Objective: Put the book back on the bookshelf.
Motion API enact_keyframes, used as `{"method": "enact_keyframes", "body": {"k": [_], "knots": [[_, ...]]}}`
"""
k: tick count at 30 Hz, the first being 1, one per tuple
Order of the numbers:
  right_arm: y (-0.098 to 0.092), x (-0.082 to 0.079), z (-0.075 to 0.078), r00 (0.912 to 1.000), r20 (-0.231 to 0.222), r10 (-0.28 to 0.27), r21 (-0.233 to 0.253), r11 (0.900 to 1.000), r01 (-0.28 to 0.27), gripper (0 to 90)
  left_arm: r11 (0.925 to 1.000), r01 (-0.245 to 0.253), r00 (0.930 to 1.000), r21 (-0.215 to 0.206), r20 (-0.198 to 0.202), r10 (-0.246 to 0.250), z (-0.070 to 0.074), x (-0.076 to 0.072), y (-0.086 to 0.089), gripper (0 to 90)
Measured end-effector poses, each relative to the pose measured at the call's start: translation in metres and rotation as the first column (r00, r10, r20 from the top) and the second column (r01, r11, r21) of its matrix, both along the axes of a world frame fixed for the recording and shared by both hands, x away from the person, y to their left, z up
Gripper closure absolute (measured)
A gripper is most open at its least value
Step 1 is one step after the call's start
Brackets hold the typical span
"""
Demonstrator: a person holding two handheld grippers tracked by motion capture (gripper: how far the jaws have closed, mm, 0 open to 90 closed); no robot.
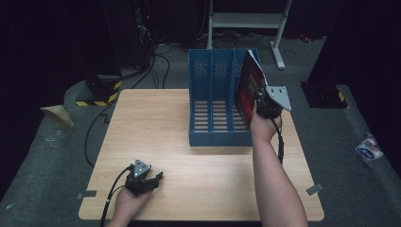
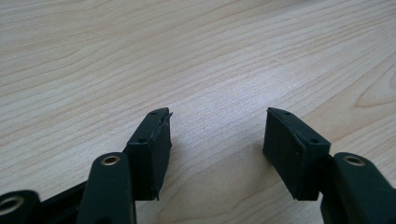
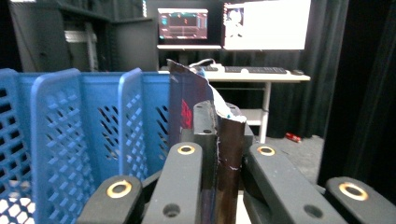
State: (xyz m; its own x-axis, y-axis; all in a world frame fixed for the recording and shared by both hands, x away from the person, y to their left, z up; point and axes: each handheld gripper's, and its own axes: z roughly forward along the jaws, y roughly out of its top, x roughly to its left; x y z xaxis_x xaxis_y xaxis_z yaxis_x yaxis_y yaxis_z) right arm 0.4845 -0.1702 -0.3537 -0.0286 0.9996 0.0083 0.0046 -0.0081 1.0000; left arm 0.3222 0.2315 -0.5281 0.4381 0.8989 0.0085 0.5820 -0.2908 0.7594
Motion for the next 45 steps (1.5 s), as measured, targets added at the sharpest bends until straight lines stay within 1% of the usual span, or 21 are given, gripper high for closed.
{"method": "enact_keyframes", "body": {"k": [2, 4, 7, 9, 15, 16, 17, 18, 21, 25, 28, 32, 37, 40, 45], "knots": [[0.002, -0.003, 0.004, 0.9997, 0.023, 0.004, 0.005, 1.000, -0.004, 86.7, 1.0000, 0.000, 1.0000, 0.000, 0.000, 0.000, 0.000, 0.000, 0.000, 41.3], [0.001, -0.004, 0.006, 0.9994, 0.035, 0.005, 0.016, 1.000, -0.006, 86.7, 1.0000, 0.000, 1.0000, 0.000, 0.000, 0.000, 0.000, 0.000, 0.000, 41.4], [-0.001, -0.003, 0.004, 0.9995, 0.028, -0.011, 0.027, 1.000, 0.010, 86.7, 1.0000, 0.000, 1.0000, 0.000, 0.000, 0.000, 0.000, 0.000, 0.000, 41.4], [-0.002, -0.001, 0.000, 0.9995, 0.024, -0.020, 0.013, 1.000, 0.020, 86.6, 1.0000, 0.000, 1.0000, 0.001, -0.001, 0.000, 0.000, 0.000, 0.000, 41.3], [-0.003, -0.002, -0.007, 0.9993, 0.019, -0.031, 0.009, 0.999, 0.031, 86.6, 1.0000, 0.000, 1.0000, 0.000, -0.001, 0.000, 0.000, 0.000, 0.000, 41.4], [-0.004, -0.002, -0.008, 0.9994, 0.018, -0.031, 0.015, 0.999, 0.031, 86.6, 1.0000, 0.000, 1.0000, 0.000, -0.001, 0.000, 0.000, 0.000, 0.000, 41.4], [-0.005, -0.002, -0.007, 0.9995, 0.020, -0.025, 0.019, 1.000, 0.025, 86.7, 1.0000, 0.000, 1.0000, 0.000, -0.001, 0.000, 0.000, 0.000, 0.000, 41.4], [-0.005, -0.004, -0.006, 0.9993, 0.029, -0.023, 0.011, 1.000, 0.023, 86.7, 1.0000, 0.000, 1.0000, 0.000, -0.001, 0.000, 0.000, 0.000, 0.000, 41.4], [-0.005, -0.006, 0.000, 0.9984, 0.054, -0.018, 0.012, 1.000, 0.018, 86.7, 1.0000, 0.002, 1.0000, 0.002, -0.001, -0.002, 0.000, 0.000, 0.000, 41.4], [-0.003, -0.005, 0.003, 0.9981, 0.058, -0.020, 0.001, 1.000, 0.020, 86.7, 1.0000, 0.001, 1.0000, 0.000, -0.002, -0.001, 0.000, 0.000, 0.000, 41.4], [-0.001, -0.004, 0.000, 0.9982, 0.057, -0.022, -0.009, 1.000, 0.022, 86.7, 1.0000, 0.000, 1.0000, 0.000, 0.000, 0.000, 0.000, 0.000, 0.000, 41.4], [0.000, -0.004, -0.004, 0.9987, 0.046, -0.023, -0.009, 1.000, 0.024, 86.6, 1.0000, 0.001, 1.0000, 0.001, -0.001, -0.001, 0.000, 0.000, 0.000, 41.4], [-0.001, -0.003, -0.010, 0.9995, 0.029, -0.016, -0.017, 1.000, 0.016, 86.5, 1.0000, 0.003, 1.0000, 0.002, 0.000, -0.003, 0.000, 0.000, 0.000, 41.6], [-0.004, -0.004, -0.010, 0.9996, 0.028, -0.011, -0.020, 1.000, 0.011, 86.4, 1.0000, 0.004, 1.0000, 0.002, 0.001, -0.004, 0.000, 0.000, 0.000, 41.7], [-0.010, -0.007, -0.008, 0.9998, 0.018, 0.007, 0.004, 1.000, -0.007, 86.2, 1.0000, 0.005, 1.0000, 0.006, 0.002, -0.005, 0.000, 0.000, 0.000, 41.7]]}}
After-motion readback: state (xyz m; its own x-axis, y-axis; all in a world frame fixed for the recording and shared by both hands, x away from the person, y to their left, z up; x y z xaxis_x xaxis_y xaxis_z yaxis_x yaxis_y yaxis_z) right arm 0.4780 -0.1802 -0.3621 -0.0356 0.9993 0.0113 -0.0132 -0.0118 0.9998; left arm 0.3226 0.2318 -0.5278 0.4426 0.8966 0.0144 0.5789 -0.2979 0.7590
